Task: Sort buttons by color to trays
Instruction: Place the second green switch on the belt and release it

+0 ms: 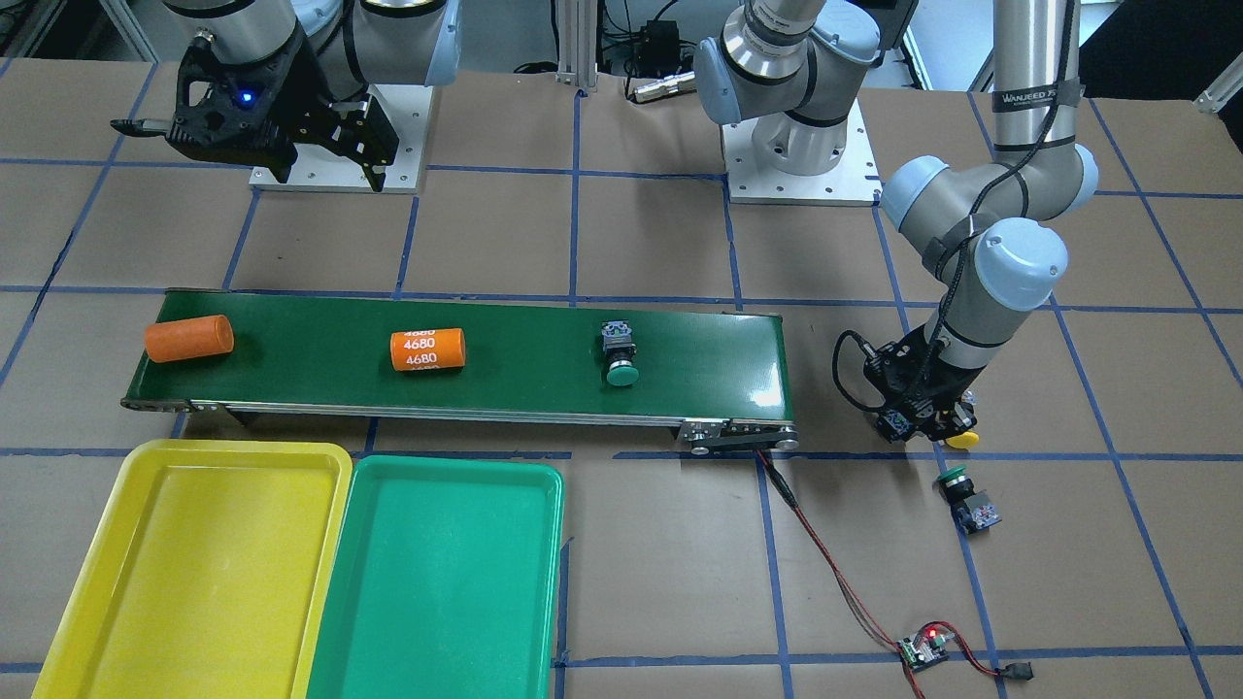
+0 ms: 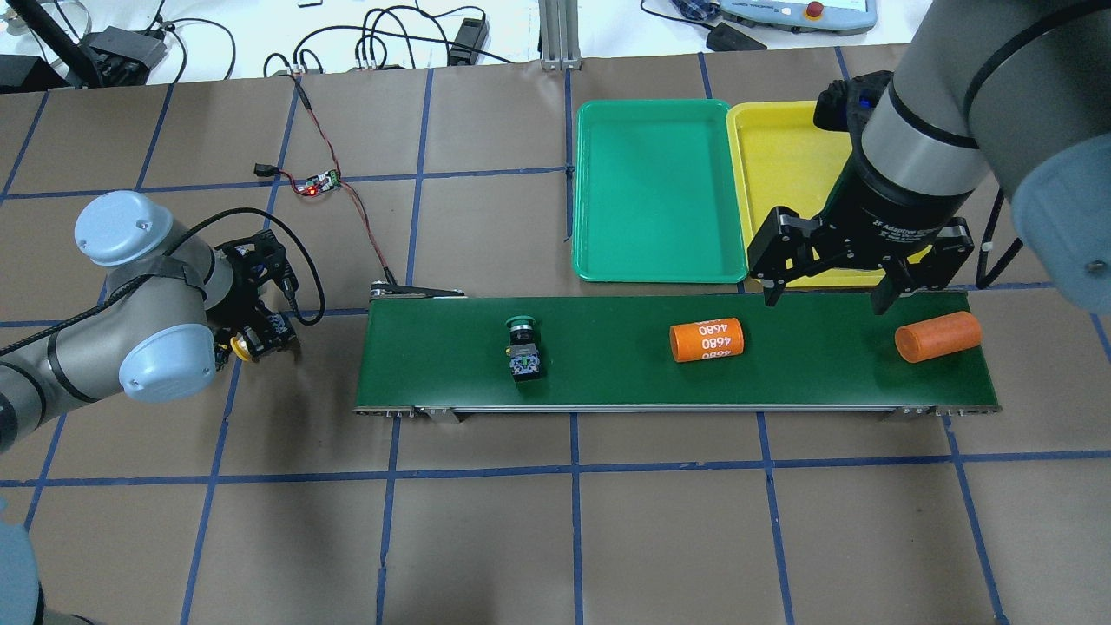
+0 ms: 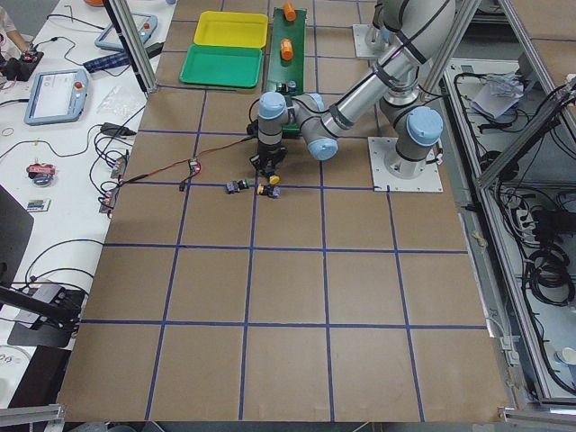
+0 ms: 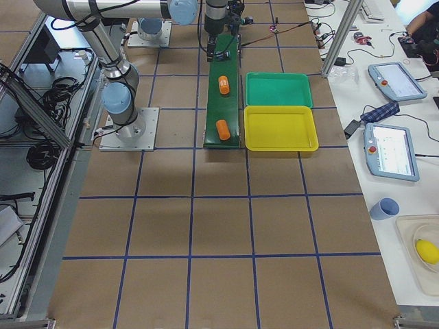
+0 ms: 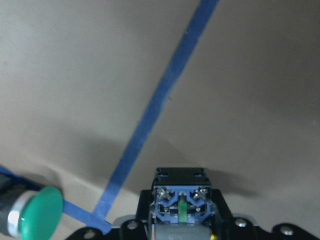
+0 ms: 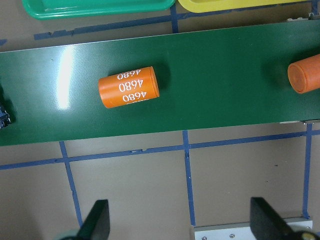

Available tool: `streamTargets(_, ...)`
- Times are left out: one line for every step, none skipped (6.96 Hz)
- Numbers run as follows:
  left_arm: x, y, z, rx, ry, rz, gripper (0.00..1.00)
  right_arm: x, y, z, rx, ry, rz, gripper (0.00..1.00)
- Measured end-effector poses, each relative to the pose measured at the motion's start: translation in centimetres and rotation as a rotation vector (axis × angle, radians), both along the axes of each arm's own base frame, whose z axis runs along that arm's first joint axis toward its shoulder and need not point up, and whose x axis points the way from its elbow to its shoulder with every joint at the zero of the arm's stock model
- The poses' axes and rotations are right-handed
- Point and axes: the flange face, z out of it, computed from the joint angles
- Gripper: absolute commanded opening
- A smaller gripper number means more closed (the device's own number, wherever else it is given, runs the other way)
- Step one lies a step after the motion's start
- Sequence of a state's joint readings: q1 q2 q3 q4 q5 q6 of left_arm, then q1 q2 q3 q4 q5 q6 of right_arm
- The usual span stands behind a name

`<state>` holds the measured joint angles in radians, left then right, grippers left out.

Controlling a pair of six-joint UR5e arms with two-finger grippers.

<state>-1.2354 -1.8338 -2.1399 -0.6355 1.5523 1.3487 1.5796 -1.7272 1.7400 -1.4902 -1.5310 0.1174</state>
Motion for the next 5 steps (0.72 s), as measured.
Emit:
streamTargets(-2.4, 0.3, 1.5, -0.025, 0.011, -0.025, 0.0, 0.0, -0.3, 0.0, -0.019, 0.002, 0.001, 1.0)
streamTargets(-5.4, 0.9, 3.1, -0.042, 0.013, -0.078, 0.0, 0.0, -0.5, 0.0, -0.03, 0.005, -0.001, 1.0)
streamTargets(-8.4, 1.7, 4.8, -0.046, 0.015, -0.136, 0.0, 0.0, -0.7, -0.1, -0.033, 0.006, -0.007, 1.0)
streamTargets(-11.0, 2.7, 6.3, -0.043, 0.018, -0.188, 0.0, 0.0, -0.7, -0.2, -0.032, 0.007, -0.009, 1.0)
streamTargets(-13.5, 3.5, 7.3, -0.043, 0.019, -0.24, 0.0, 0.0, -0.7, -0.2, -0.032, 0.006, -0.01, 1.0)
